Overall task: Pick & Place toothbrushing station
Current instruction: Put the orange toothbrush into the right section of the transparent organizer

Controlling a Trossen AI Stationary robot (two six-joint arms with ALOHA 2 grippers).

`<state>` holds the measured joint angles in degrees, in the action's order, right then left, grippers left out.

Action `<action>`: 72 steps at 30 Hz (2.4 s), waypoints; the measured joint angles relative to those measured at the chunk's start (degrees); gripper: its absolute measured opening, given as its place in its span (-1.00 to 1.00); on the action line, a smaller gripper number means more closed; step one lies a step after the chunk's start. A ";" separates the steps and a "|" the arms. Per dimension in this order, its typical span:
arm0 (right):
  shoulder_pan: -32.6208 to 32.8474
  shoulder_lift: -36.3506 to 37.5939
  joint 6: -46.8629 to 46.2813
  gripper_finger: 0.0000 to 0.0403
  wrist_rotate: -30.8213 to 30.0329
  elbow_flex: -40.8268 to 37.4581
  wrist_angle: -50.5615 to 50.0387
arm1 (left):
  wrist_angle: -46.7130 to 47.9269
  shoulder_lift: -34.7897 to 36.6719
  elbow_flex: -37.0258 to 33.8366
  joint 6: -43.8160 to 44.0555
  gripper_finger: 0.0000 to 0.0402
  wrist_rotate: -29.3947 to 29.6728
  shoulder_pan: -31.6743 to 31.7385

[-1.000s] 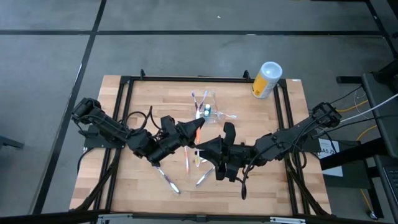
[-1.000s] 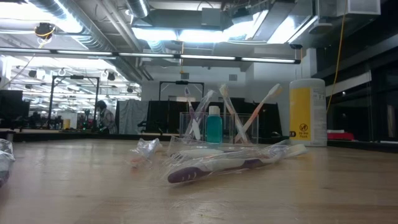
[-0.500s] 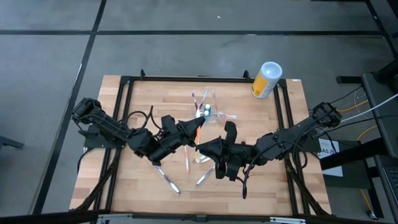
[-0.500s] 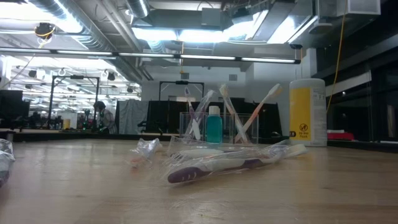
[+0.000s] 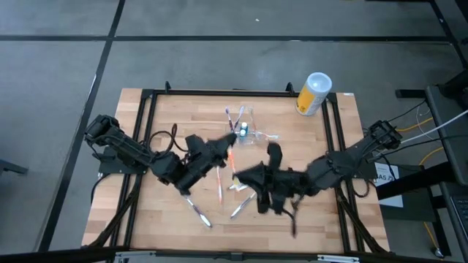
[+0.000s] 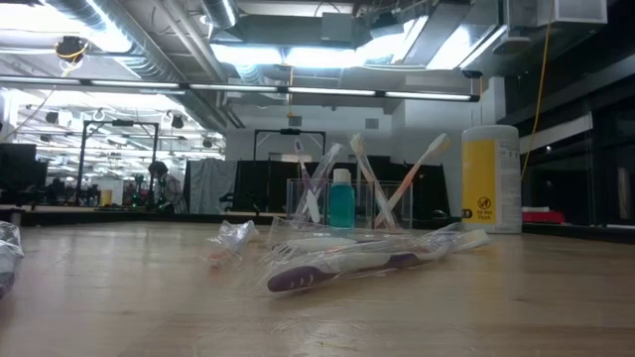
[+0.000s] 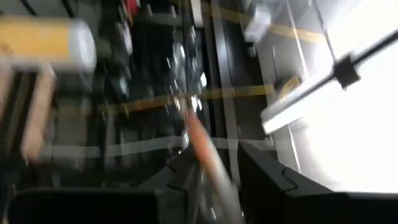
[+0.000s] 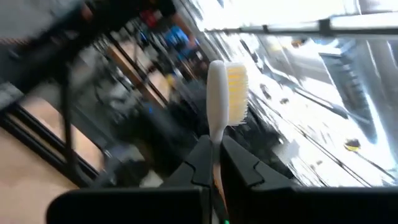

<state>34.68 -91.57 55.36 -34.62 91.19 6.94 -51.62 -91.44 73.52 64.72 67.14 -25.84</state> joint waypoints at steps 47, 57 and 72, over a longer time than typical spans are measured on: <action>-33.84 14.99 -56.68 -0.94 22.59 -11.69 -23.80 | -10.26 -16.31 -13.63 -84.43 -0.30 22.85 -22.44; -44.84 24.05 -66.06 -0.94 27.55 -38.16 -2.64 | -10.70 -16.06 -12.57 -93.19 -0.30 22.86 -20.80; -51.79 22.90 -73.66 -0.94 24.63 -60.11 17.62 | -10.31 -16.13 -12.59 -93.06 -0.30 22.79 -19.34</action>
<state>-17.11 -68.67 -18.30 -9.99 31.09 24.56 -61.93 -107.57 60.93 -28.34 89.94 -45.18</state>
